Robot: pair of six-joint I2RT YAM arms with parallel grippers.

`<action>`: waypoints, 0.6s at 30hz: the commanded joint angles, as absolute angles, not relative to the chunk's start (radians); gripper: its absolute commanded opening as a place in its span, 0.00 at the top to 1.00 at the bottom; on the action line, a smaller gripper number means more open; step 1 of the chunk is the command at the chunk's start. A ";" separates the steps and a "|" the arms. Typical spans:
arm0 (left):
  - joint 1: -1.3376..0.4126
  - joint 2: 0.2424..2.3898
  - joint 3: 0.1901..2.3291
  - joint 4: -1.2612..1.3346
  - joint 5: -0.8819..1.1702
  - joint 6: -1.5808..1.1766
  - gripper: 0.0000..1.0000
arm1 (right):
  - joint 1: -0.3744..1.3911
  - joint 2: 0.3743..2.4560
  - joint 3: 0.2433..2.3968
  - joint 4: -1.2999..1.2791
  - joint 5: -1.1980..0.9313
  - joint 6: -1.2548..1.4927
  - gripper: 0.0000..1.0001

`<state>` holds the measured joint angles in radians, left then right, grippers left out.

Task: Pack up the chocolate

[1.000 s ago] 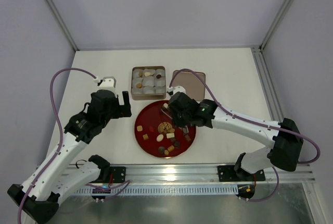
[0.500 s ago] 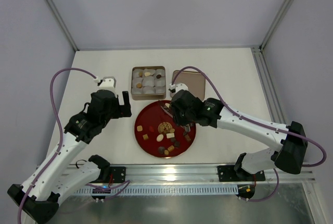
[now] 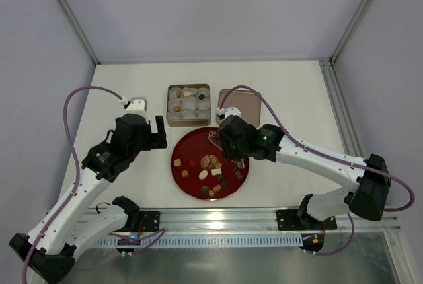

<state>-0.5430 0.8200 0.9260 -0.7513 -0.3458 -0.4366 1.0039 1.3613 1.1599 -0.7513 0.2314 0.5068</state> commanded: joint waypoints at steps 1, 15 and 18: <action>-0.543 0.805 0.922 -0.718 -0.353 -0.433 0.00 | 1.002 1.344 1.183 -0.747 0.250 0.526 0.62; -0.543 0.799 0.922 -0.719 -0.353 -0.433 0.00 | 1.002 1.374 1.173 -0.752 0.253 0.541 0.62; -0.543 0.795 0.919 -0.721 -0.354 -0.433 0.00 | 1.002 1.377 1.164 -0.747 0.255 0.545 0.61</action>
<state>-0.5430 0.8143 0.9260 -0.7513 -0.3458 -0.4366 1.0039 1.3739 1.1595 -0.7612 0.2333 0.5289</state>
